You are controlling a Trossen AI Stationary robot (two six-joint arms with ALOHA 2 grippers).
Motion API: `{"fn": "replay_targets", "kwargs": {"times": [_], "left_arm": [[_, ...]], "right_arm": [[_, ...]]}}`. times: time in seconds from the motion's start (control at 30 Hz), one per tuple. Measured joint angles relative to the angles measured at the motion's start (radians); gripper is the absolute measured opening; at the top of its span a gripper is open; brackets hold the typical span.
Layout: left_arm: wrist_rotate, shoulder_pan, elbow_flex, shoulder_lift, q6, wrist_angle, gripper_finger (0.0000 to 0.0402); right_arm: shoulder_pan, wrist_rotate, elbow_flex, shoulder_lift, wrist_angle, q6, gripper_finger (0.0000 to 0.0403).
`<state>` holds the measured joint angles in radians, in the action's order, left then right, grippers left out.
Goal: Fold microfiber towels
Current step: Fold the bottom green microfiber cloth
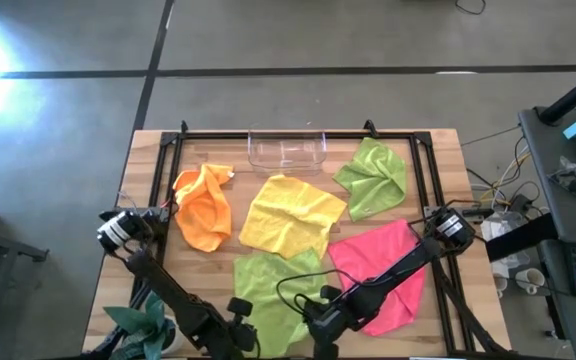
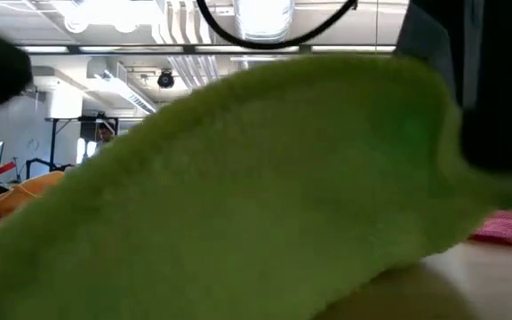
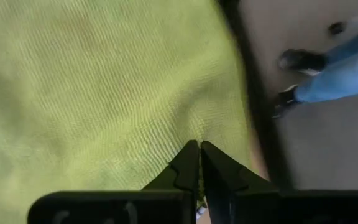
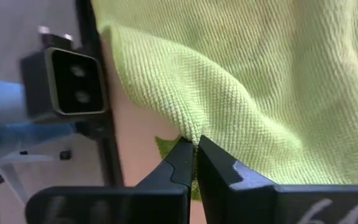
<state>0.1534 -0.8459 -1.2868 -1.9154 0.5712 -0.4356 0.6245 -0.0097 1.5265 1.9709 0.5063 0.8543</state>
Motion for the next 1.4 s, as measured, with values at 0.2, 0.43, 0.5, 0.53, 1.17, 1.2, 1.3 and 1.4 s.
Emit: {"fn": "replay_targets", "kwargs": {"times": [0.2,0.43,0.5,0.53,1.17,1.2,1.3,1.4], "left_arm": [[-0.091,0.001,0.0,0.086,0.006,-0.049,0.0],[-0.221,0.0,-0.005,0.184,0.146,-0.087,0.0],[-0.226,0.0,-0.003,0.204,0.174,-0.105,0.0],[-0.226,0.0,-0.002,0.21,0.181,-0.114,0.0],[-0.142,0.091,0.131,0.208,0.51,-0.264,0.0],[-0.139,0.096,0.134,0.208,0.523,-0.265,0.0],[-0.122,0.111,0.134,0.208,0.535,-0.263,0.0],[-0.116,0.127,0.133,0.208,0.549,-0.265,0.0]], "right_arm": [[0.028,-0.001,0.076,0.0,0.082,0.008,0.0008],[0.066,0.011,0.172,-0.001,0.136,0.026,0.0008],[0.072,0.024,0.203,-0.001,0.167,0.026,0.0008],[0.074,0.036,0.217,-0.001,0.18,0.025,0.0008],[-0.056,0.204,0.198,0.039,0.342,0.108,0.0008],[-0.06,0.204,0.197,0.042,0.348,0.113,0.0008],[-0.078,0.219,0.18,0.044,0.359,0.118,0.0008],[-0.095,0.221,0.162,0.043,0.364,0.128,0.0008]]}}
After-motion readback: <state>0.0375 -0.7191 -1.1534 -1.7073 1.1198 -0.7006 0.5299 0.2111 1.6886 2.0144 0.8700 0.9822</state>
